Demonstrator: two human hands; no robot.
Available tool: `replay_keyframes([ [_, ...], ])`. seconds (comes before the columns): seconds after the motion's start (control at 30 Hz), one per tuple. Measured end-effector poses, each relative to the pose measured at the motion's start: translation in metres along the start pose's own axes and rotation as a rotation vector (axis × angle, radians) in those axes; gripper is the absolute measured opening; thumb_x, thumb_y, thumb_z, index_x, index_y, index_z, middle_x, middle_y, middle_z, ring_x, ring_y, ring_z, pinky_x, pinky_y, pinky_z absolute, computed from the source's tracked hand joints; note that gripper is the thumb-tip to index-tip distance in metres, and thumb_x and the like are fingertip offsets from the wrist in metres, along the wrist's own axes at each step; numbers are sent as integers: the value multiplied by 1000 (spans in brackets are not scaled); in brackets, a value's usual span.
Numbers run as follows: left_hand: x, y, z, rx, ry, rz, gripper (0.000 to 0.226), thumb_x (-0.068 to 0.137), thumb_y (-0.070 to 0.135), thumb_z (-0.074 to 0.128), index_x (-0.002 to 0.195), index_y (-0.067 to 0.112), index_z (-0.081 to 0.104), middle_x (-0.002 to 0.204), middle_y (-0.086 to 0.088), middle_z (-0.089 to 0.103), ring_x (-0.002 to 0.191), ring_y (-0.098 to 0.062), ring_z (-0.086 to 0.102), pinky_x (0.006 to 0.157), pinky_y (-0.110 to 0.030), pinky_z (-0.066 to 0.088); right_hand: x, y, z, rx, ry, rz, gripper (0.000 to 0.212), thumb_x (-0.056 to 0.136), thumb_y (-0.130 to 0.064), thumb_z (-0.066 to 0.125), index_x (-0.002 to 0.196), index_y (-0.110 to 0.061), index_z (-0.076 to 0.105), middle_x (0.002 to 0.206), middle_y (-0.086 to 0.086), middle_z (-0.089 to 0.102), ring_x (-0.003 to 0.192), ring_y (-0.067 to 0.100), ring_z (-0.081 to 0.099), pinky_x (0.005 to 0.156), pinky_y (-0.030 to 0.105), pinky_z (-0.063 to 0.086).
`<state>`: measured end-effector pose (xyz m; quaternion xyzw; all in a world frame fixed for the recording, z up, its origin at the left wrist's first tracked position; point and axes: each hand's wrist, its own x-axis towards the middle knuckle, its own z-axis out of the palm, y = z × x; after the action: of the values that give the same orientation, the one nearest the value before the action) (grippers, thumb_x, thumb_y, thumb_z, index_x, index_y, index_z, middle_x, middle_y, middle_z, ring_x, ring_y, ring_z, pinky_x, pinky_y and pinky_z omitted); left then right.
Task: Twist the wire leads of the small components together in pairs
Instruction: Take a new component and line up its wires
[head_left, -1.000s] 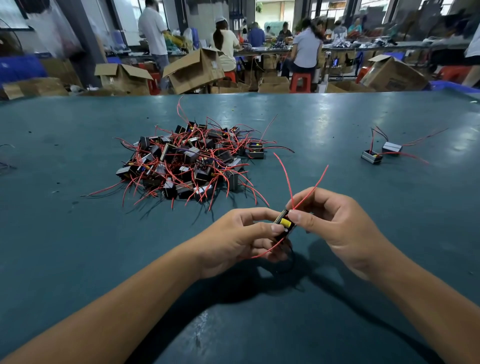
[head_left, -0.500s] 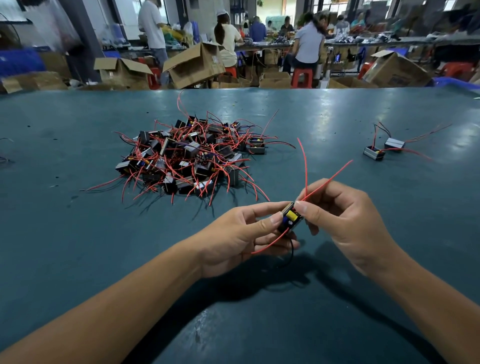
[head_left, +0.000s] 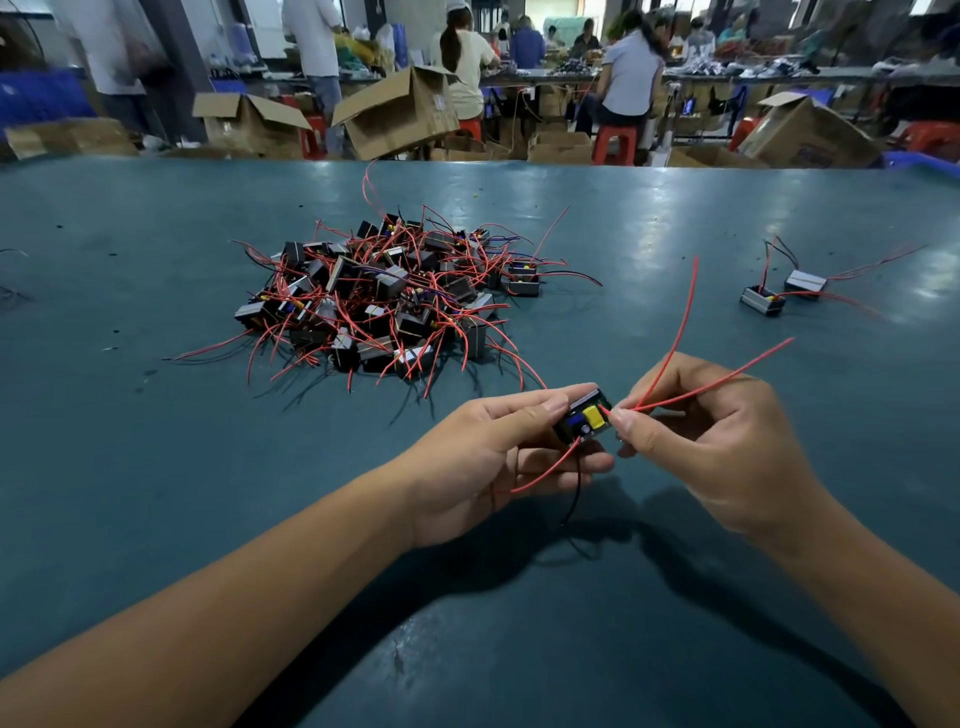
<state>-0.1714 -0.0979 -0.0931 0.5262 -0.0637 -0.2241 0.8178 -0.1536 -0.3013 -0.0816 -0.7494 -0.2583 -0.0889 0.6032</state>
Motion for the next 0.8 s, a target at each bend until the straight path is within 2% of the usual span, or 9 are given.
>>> replay_keyframes([
  [0.07,1,-1,-1,10,8,24,30,95,25,59,121,18,71,119,-14,72,103,-27,72,101,-41,50,0,1,1,-44,11,-6,12,76,-24,73,76,-16,64,70,8,67,62,33,63,60,43,53],
  [0.2,0,-4,-1,140,37,85,27,97,14,60,121,19,70,115,-12,73,105,-27,72,101,-39,51,-1,4,2,-92,-1,-4,13,77,-29,74,76,-19,65,72,5,69,62,29,64,62,47,55],
  [0.37,-2,-4,0,302,79,160,26,96,9,63,121,15,68,104,-13,76,89,-22,74,78,-26,59,-1,5,3,-98,-40,21,11,78,-30,74,77,-22,67,75,-1,72,63,17,66,66,45,56],
  [0.5,-2,-2,1,368,102,176,16,94,11,66,109,16,68,98,-18,76,84,-25,73,64,-22,54,-3,7,6,-113,-54,26,14,77,-34,74,79,-22,68,77,0,73,64,28,66,65,52,56],
  [0.57,-1,-4,0,394,108,189,12,93,10,66,105,14,66,98,-19,76,83,-25,73,64,-25,52,-3,8,7,-110,-57,28,16,77,-36,74,79,-22,68,77,1,72,65,29,66,64,51,56],
  [0.67,0,-5,-1,428,88,182,14,95,8,64,108,6,69,99,-16,76,82,-18,72,68,-23,53,-3,9,8,-122,-60,34,16,76,-35,75,78,-22,67,76,0,72,61,23,65,62,44,56],
  [0.73,-1,-4,-2,453,72,162,16,96,10,63,109,3,69,99,-13,76,85,-19,72,69,-23,53,-3,9,8,-126,-68,41,16,77,-35,74,79,-21,67,76,0,72,61,25,65,61,46,56],
  [0.8,-1,-3,-4,512,58,150,14,96,13,63,107,6,68,96,-10,77,87,-21,72,72,-30,51,-4,9,9,-139,-77,34,15,77,-35,74,80,-22,67,76,-1,72,62,26,65,62,47,56],
])
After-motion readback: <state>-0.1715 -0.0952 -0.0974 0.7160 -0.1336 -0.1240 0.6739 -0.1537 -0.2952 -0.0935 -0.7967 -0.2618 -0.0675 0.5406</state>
